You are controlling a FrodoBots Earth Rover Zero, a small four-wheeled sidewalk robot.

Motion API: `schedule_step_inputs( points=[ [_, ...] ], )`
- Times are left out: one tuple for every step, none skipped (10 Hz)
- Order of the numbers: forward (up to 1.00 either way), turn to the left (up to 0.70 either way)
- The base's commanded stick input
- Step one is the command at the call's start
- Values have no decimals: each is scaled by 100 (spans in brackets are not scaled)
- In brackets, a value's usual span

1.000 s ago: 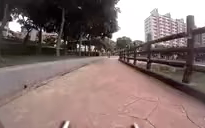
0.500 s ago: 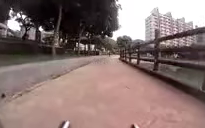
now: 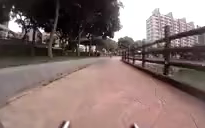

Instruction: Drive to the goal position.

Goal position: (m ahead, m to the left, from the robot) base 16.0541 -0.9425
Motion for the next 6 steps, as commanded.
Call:
schedule_step_inputs(
  points=[
    [100,0],
    [100,0],
    [100,0],
    [100,0],
    [100,0],
    [100,0]
  ],
)
